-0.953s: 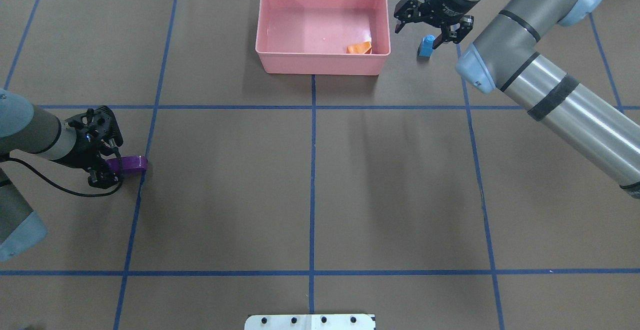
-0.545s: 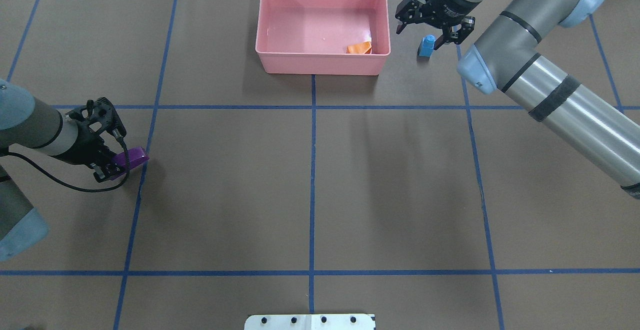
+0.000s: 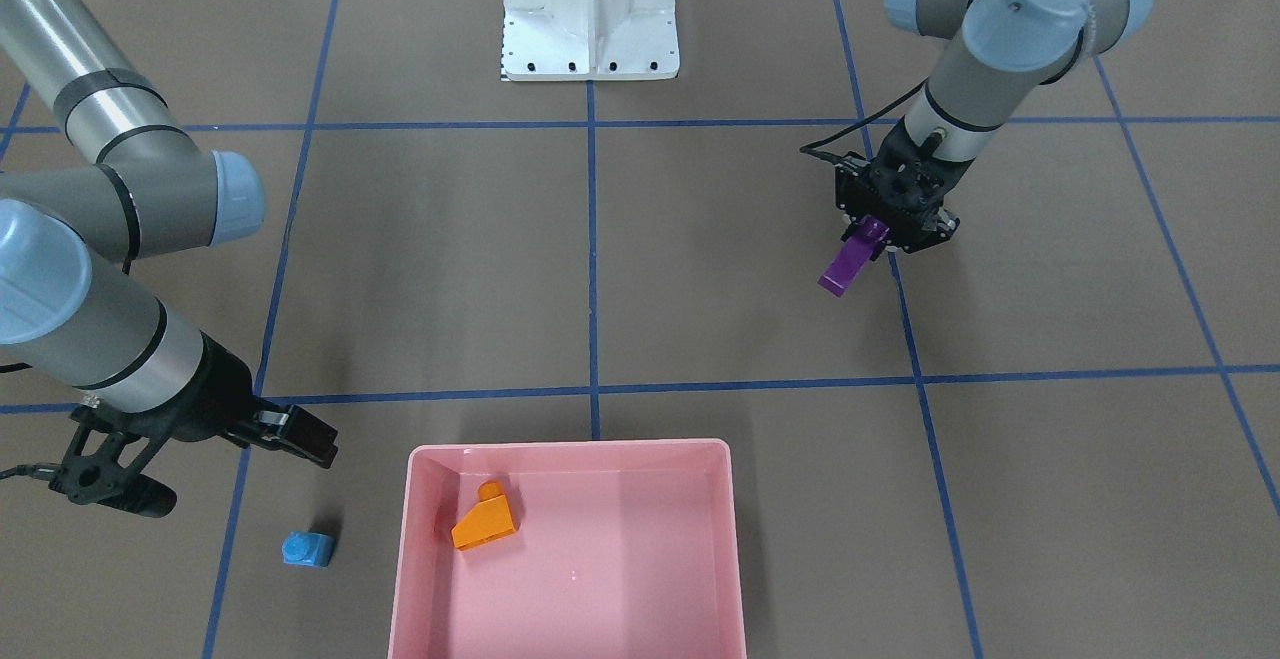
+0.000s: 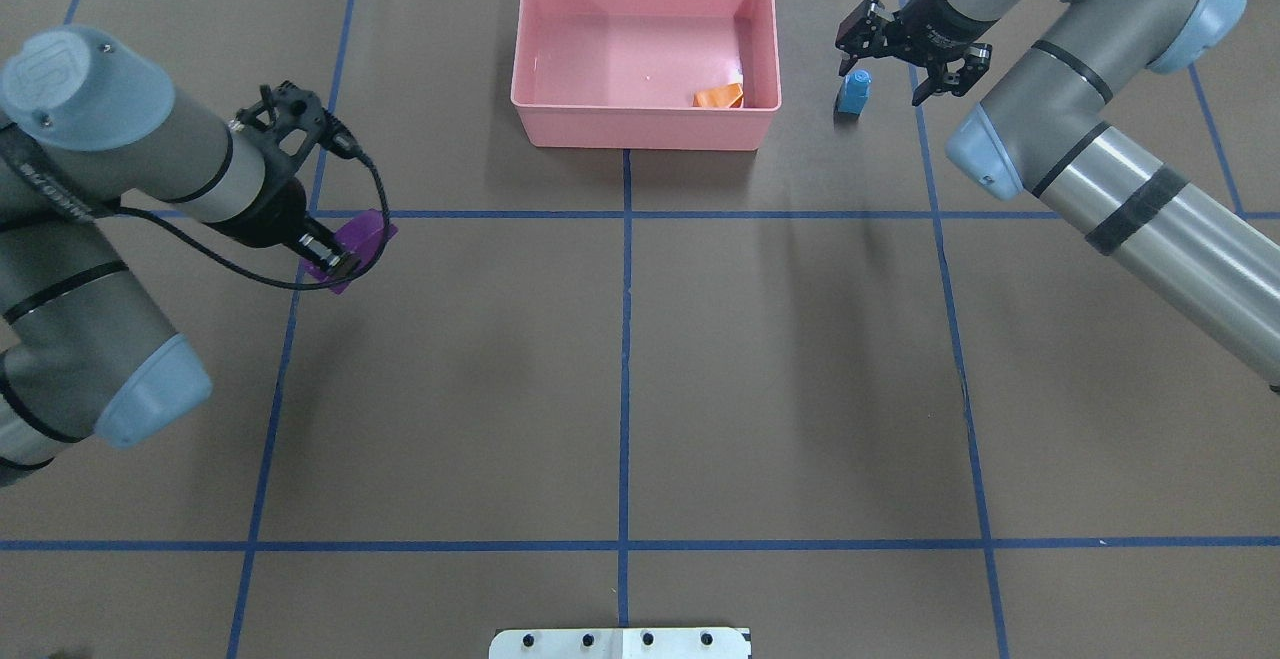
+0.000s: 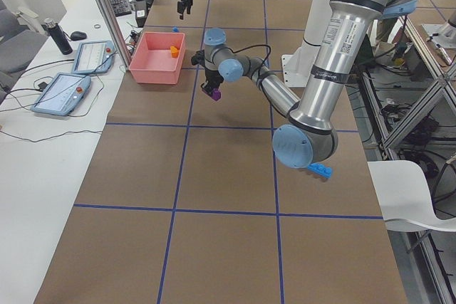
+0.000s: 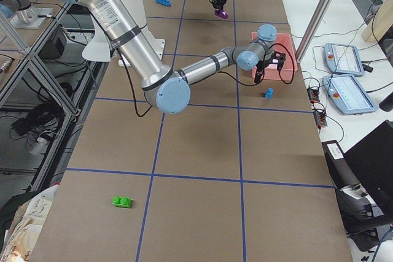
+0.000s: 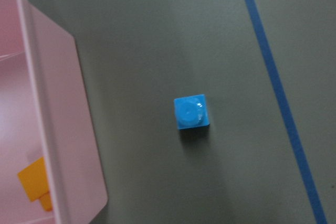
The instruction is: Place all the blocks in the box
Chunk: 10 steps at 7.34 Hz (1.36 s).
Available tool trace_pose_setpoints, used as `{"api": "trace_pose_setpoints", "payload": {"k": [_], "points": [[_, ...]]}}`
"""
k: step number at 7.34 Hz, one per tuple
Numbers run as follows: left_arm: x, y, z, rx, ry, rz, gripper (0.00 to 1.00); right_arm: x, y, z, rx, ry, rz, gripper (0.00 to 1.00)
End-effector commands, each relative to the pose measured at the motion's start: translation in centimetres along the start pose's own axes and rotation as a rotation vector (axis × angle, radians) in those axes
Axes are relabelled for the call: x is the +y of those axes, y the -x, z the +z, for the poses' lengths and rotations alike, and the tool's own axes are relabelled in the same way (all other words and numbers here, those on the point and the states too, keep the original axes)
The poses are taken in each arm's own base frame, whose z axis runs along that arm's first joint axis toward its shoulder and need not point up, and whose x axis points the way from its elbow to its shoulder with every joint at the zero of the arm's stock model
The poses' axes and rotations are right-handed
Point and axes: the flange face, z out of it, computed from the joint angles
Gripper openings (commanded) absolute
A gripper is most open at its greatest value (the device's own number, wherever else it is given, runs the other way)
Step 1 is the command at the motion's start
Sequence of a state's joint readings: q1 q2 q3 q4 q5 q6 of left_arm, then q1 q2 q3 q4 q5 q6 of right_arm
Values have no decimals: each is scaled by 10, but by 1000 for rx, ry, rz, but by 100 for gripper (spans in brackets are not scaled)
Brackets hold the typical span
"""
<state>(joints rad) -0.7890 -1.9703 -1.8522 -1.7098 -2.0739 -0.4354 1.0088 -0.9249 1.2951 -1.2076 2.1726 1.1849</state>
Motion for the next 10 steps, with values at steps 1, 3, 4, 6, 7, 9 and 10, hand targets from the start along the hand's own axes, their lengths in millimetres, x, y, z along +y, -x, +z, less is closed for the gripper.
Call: {"api": "trace_pose_setpoints", "payload": {"k": [1,3,4,6,7,9,10], "points": [[-80,-50,-16,45,-68,-293,0,-21,-19,32,110,-108,6,99],[-176,-94,-17,59,-83,-466,0,-38,-7,62,97,-151,-21,99],[-204,-95,-7,6,-107,-497,0,-42,-1,68,99,-151,-24,98],[-249,-91,-15,-42,-137,-526,0,-47,17,77,115,-160,-26,98],[-268,-86,-8,-45,-143,-543,0,-44,21,81,117,-154,-30,98],[-281,-60,28,-71,-209,-571,0,-31,30,91,118,-147,-48,98],[-283,-52,40,-86,-215,-572,0,-29,40,96,125,-152,-54,97]]}}
